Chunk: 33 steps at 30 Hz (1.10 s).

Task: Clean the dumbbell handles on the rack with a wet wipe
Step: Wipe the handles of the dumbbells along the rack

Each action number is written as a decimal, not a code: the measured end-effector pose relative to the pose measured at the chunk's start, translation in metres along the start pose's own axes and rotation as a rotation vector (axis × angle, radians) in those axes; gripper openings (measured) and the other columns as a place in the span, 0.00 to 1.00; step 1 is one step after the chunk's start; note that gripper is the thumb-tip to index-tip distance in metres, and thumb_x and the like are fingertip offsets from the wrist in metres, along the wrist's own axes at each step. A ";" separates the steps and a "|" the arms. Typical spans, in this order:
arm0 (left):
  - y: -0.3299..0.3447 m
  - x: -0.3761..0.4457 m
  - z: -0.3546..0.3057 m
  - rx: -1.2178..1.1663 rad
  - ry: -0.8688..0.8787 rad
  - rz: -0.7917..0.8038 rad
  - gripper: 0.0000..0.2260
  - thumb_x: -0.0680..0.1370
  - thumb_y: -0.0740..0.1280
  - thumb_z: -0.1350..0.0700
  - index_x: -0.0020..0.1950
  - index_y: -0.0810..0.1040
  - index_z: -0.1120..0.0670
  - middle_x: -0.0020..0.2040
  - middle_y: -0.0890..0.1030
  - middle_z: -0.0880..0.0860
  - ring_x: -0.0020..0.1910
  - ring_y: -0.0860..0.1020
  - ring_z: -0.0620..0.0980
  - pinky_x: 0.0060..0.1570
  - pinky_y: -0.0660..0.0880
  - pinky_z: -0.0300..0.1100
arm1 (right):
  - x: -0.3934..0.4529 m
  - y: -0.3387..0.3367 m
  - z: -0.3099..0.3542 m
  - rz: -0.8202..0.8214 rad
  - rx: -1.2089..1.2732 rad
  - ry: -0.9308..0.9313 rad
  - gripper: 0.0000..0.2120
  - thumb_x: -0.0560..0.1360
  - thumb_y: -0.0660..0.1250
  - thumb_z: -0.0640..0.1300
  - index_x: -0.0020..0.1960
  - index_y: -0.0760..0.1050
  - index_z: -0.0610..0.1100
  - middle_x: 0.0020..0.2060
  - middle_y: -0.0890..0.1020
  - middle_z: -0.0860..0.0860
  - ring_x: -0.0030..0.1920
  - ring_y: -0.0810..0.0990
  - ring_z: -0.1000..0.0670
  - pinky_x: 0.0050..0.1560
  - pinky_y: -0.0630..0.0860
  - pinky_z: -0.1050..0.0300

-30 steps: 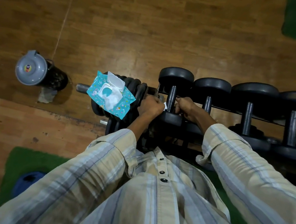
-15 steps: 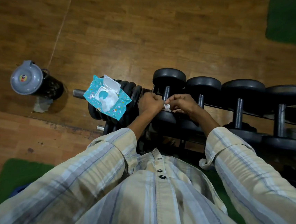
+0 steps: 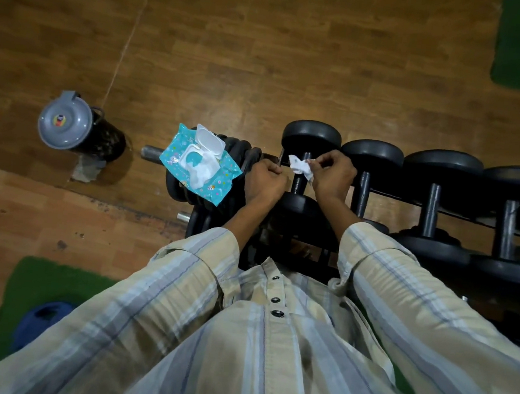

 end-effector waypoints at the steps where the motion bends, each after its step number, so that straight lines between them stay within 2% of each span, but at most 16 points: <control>1: 0.000 0.001 0.000 0.004 0.011 0.013 0.06 0.73 0.67 0.58 0.47 0.83 0.52 0.47 0.86 0.52 0.52 0.83 0.55 0.53 0.80 0.47 | 0.002 0.000 0.000 -0.033 -0.020 0.020 0.11 0.69 0.80 0.45 0.37 0.78 0.48 0.39 0.82 0.48 0.39 0.81 0.50 0.45 0.81 0.51; 3: 0.000 0.003 0.001 -0.001 0.017 0.020 0.06 0.73 0.68 0.58 0.46 0.83 0.51 0.47 0.86 0.52 0.51 0.83 0.56 0.52 0.81 0.47 | 0.001 -0.001 0.002 -0.061 -0.069 0.046 0.10 0.70 0.79 0.48 0.38 0.78 0.49 0.42 0.82 0.47 0.41 0.80 0.50 0.46 0.81 0.50; 4: 0.000 0.004 0.001 -0.005 0.011 0.015 0.06 0.73 0.67 0.58 0.45 0.83 0.51 0.47 0.86 0.52 0.51 0.83 0.56 0.53 0.81 0.48 | -0.002 -0.002 0.003 -0.045 -0.105 0.050 0.10 0.72 0.78 0.51 0.39 0.80 0.48 0.41 0.83 0.47 0.41 0.80 0.50 0.44 0.79 0.52; 7: -0.001 0.007 0.001 -0.010 -0.005 -0.012 0.04 0.74 0.67 0.58 0.43 0.81 0.49 0.47 0.86 0.52 0.51 0.83 0.55 0.54 0.80 0.48 | -0.015 -0.007 0.001 0.064 -0.211 0.026 0.16 0.74 0.72 0.60 0.41 0.83 0.48 0.36 0.82 0.50 0.38 0.78 0.50 0.38 0.72 0.57; 9: 0.000 0.009 0.001 -0.015 -0.012 -0.015 0.04 0.74 0.68 0.58 0.43 0.80 0.49 0.47 0.85 0.51 0.51 0.82 0.55 0.53 0.80 0.47 | -0.022 -0.009 -0.004 0.170 -0.201 0.012 0.18 0.72 0.73 0.61 0.38 0.84 0.46 0.33 0.83 0.49 0.37 0.80 0.50 0.37 0.72 0.58; 11: 0.001 0.009 0.002 -0.021 -0.021 -0.013 0.04 0.74 0.69 0.58 0.43 0.79 0.49 0.48 0.85 0.51 0.52 0.82 0.55 0.54 0.79 0.46 | -0.023 -0.007 -0.012 0.350 -0.248 0.041 0.18 0.70 0.77 0.58 0.37 0.85 0.43 0.35 0.85 0.47 0.39 0.83 0.50 0.39 0.76 0.57; 13: 0.004 0.009 0.002 -0.021 -0.027 -0.002 0.05 0.74 0.67 0.59 0.44 0.79 0.49 0.50 0.85 0.52 0.55 0.81 0.56 0.57 0.79 0.48 | -0.022 -0.003 -0.015 0.534 -0.322 0.093 0.18 0.68 0.80 0.57 0.40 0.87 0.41 0.39 0.87 0.45 0.43 0.84 0.49 0.46 0.82 0.52; 15: 0.007 0.009 0.003 -0.023 -0.031 0.009 0.06 0.74 0.66 0.60 0.46 0.81 0.51 0.51 0.85 0.52 0.56 0.81 0.57 0.58 0.78 0.49 | -0.018 -0.002 -0.012 0.616 -0.357 0.117 0.18 0.66 0.82 0.55 0.42 0.87 0.39 0.42 0.87 0.43 0.46 0.85 0.46 0.51 0.83 0.47; 17: 0.008 0.008 0.005 -0.034 -0.041 0.011 0.06 0.74 0.66 0.60 0.48 0.82 0.53 0.51 0.85 0.52 0.56 0.81 0.57 0.58 0.78 0.48 | -0.013 -0.002 -0.008 0.560 -0.348 0.125 0.17 0.63 0.84 0.52 0.41 0.87 0.40 0.40 0.87 0.45 0.45 0.85 0.48 0.50 0.83 0.50; 19: 0.008 0.010 0.006 -0.042 -0.045 0.011 0.05 0.75 0.68 0.59 0.48 0.82 0.53 0.51 0.85 0.53 0.55 0.81 0.56 0.56 0.78 0.47 | -0.014 -0.003 -0.003 0.398 -0.276 0.132 0.16 0.62 0.85 0.50 0.38 0.86 0.39 0.36 0.86 0.47 0.41 0.84 0.52 0.44 0.82 0.55; 22: 0.007 0.014 0.006 -0.047 -0.040 0.007 0.03 0.75 0.69 0.58 0.45 0.80 0.50 0.49 0.85 0.52 0.53 0.82 0.56 0.55 0.79 0.47 | -0.013 -0.004 0.000 0.146 -0.119 0.148 0.16 0.63 0.85 0.48 0.35 0.82 0.39 0.33 0.84 0.48 0.37 0.83 0.53 0.40 0.80 0.57; 24: 0.006 0.019 0.005 -0.053 -0.040 -0.003 0.04 0.73 0.68 0.58 0.43 0.79 0.49 0.47 0.85 0.51 0.52 0.82 0.55 0.55 0.80 0.49 | -0.007 0.001 0.004 0.046 -0.058 0.155 0.15 0.65 0.84 0.48 0.35 0.81 0.40 0.33 0.83 0.49 0.36 0.82 0.53 0.39 0.78 0.59; 28: 0.007 0.026 0.000 -0.057 -0.046 0.008 0.06 0.71 0.68 0.59 0.44 0.80 0.50 0.43 0.85 0.50 0.48 0.83 0.54 0.52 0.81 0.49 | 0.007 0.008 0.011 -0.073 0.020 0.227 0.14 0.68 0.82 0.48 0.36 0.81 0.40 0.33 0.82 0.49 0.36 0.80 0.52 0.41 0.75 0.60; 33: 0.015 0.039 0.004 -0.068 -0.076 0.059 0.07 0.67 0.63 0.56 0.42 0.78 0.47 0.41 0.85 0.50 0.43 0.84 0.57 0.47 0.84 0.53 | 0.013 0.018 -0.006 -0.078 0.112 0.337 0.14 0.72 0.78 0.47 0.34 0.79 0.41 0.33 0.81 0.48 0.36 0.80 0.51 0.42 0.77 0.59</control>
Point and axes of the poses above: each hand's wrist, its own x-axis towards the middle knuckle, its own y-axis out of the palm, z = x × y, the point moved 6 cm from there along x, towards the middle knuckle
